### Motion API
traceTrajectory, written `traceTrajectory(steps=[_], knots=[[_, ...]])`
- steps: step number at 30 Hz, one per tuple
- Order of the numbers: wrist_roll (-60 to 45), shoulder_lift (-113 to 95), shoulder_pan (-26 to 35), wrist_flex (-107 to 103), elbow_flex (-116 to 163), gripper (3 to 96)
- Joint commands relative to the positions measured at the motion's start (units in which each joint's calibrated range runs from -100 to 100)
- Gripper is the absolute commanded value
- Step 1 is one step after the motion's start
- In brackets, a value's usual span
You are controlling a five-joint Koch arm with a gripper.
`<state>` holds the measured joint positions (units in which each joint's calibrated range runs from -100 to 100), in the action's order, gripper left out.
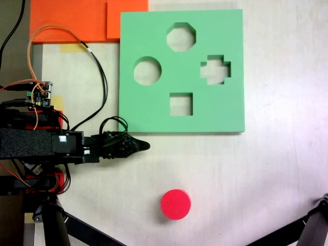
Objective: Put the cylinder block into the corresponding hole
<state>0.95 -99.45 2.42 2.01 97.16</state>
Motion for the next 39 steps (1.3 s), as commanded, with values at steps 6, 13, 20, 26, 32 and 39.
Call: traceTrajectory(steps=[6, 13, 20, 26, 32, 39], knots=[[-0.3, -0.5, 0.2, -1.2, 2.8, 49.4], [-0.3, -0.5, 0.2, -1.2, 2.8, 49.4], [-0.3, -0.5, 1.4, -1.0, 2.8, 49.4], [0.7, -0.5, 1.5, -0.9, 2.8, 49.5], [8.8, -0.5, -2.2, 6.1, 2.8, 53.4], [35.6, -0.5, -2.7, 55.2, 2.8, 51.1]])
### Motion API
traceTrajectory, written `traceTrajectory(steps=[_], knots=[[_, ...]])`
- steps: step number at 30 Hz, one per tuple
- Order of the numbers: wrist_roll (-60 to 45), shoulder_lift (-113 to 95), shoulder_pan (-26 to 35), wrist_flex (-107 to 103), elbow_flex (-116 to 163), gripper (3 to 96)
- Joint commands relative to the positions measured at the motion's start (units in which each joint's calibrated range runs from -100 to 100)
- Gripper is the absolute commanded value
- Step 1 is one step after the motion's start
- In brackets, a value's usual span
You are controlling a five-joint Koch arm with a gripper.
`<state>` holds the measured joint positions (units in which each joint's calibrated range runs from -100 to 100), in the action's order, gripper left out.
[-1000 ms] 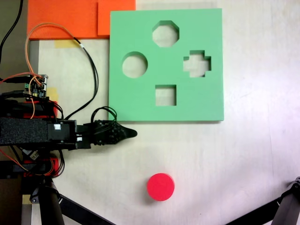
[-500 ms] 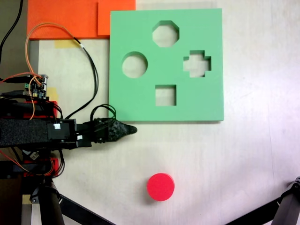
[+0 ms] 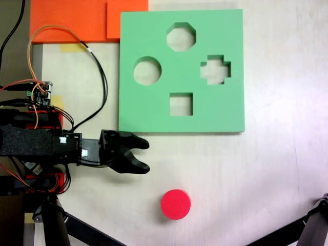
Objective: Put the cylinder block into the corresponding hole
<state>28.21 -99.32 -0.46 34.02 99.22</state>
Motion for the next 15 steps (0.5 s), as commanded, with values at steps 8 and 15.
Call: traceTrajectory(steps=[8, 15], knots=[[16.9, -0.7, -1.5, 26.5, 0.8, 53.2], [22.4, -0.7, -4.6, 24.9, 0.8, 59.5]])
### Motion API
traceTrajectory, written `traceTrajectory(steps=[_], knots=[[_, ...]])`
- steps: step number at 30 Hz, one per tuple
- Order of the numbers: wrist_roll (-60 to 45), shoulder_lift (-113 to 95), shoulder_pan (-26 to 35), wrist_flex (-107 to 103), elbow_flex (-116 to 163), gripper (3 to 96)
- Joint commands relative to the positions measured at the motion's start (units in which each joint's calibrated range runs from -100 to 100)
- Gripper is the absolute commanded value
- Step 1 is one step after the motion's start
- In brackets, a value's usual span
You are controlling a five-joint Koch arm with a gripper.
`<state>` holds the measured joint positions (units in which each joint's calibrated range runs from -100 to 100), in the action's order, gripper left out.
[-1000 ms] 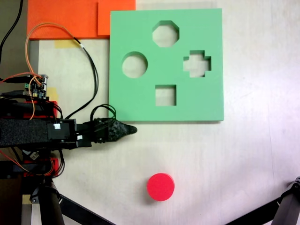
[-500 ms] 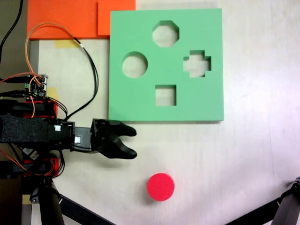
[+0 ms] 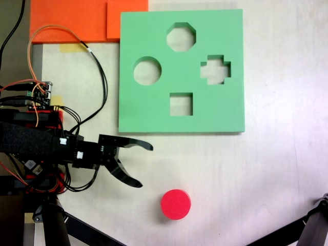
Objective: Put the cylinder block into the corresponding hole
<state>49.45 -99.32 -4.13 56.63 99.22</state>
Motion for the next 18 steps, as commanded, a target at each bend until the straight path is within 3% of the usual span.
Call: traceTrajectory(steps=[1, 5, 7, 18], knots=[[1.2, -0.7, -1.3, 4.5, 0.8, 63.6], [1.2, 20.0, -1.9, 21.0, 0.8, 87.9], [1.3, 30.3, -2.2, 28.5, 0.0, 93.5], [2.0, 73.2, -5.2, 43.4, -12.4, 95.2]])
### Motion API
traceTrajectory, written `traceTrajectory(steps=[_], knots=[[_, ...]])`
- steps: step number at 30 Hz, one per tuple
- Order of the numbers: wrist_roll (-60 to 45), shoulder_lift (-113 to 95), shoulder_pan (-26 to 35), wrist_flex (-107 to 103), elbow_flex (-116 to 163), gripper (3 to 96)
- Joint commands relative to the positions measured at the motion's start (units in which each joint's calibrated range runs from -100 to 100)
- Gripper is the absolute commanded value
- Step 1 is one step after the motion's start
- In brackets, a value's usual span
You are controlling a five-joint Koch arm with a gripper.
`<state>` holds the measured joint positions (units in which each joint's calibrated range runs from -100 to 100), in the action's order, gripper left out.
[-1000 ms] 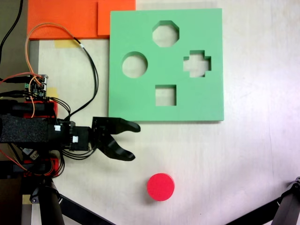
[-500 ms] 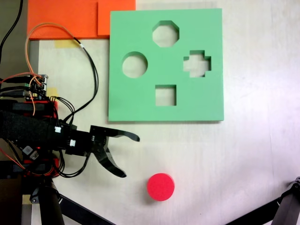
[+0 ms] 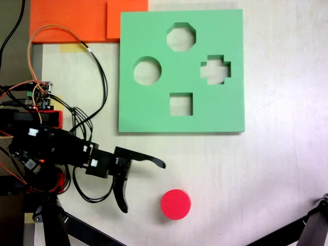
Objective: Put the cylinder block into the corresponding hole
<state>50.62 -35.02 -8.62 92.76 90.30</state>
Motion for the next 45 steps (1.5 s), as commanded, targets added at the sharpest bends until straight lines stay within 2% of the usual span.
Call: traceTrajectory(steps=[1, 15, 23, 33, 40, 45], knots=[[0.8, 11.4, -1.1, 7.2, -5.0, 95.2], [1.5, 38.0, -3.1, 7.2, -27.3, 94.2], [1.9, 42.7, -3.8, 7.2, -31.3, 80.3], [1.9, 43.7, -4.0, 7.2, -31.8, 50.3], [1.9, 42.8, -4.0, 7.2, -31.5, 39.3], [2.0, 41.0, -4.0, 7.2, -30.4, 36.6]])
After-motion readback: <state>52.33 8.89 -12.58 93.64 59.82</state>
